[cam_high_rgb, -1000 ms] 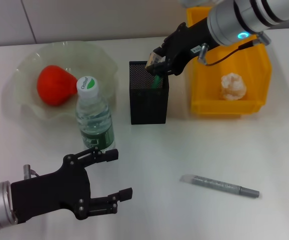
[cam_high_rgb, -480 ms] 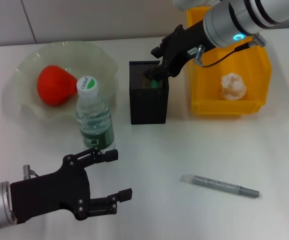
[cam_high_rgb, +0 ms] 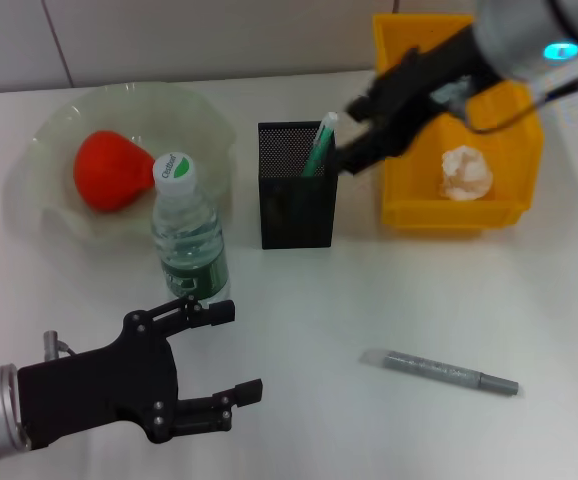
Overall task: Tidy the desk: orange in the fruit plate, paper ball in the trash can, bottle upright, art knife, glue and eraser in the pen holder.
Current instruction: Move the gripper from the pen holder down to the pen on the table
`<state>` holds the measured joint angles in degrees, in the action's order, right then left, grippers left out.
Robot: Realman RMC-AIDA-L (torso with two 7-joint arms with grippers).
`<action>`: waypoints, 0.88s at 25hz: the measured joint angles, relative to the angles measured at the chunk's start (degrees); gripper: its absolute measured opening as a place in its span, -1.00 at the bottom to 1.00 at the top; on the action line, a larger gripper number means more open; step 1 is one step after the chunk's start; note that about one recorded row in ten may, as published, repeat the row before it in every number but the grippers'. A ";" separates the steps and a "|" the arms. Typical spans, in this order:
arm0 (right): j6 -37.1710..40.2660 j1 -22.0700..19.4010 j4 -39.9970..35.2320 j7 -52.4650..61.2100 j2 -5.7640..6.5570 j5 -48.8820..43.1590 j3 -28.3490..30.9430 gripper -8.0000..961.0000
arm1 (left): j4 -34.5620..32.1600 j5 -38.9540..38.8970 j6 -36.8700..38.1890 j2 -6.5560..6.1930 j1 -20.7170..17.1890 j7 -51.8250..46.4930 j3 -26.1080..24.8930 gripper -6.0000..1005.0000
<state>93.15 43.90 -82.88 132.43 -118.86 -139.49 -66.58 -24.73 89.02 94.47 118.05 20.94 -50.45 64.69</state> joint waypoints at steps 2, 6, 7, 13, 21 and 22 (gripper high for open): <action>6.47 -1.12 -4.29 3.73 0.05 -1.00 0.20 0.44 | -0.07 0.00 0.01 0.00 -0.17 0.00 0.00 0.69; 18.43 -3.04 -6.92 7.23 -0.03 -2.03 -0.12 0.44 | -0.23 0.00 -0.12 -0.02 -0.37 0.00 -0.09 0.69; 18.43 -3.04 -6.92 7.23 -0.03 -2.03 -0.12 0.44 | -0.24 0.00 -0.12 -0.01 -0.37 0.00 -0.11 0.69; 18.77 -6.54 -5.20 6.29 -0.18 -5.04 -6.16 0.44 | -0.32 0.00 0.03 -0.02 -0.37 -0.03 -0.18 0.69; 16.64 -7.69 1.60 0.29 -0.33 -5.29 -14.00 0.43 | -0.41 0.00 0.04 0.01 -0.13 -0.53 -0.12 0.69; 16.64 -7.69 1.60 0.29 -0.33 -5.29 -14.00 0.43 | -0.41 0.00 0.03 0.04 -0.12 -0.55 -0.19 0.69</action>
<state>109.79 36.21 -81.28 132.72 -119.18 -144.78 -80.58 -25.14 89.03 94.51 118.09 20.82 -51.00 64.50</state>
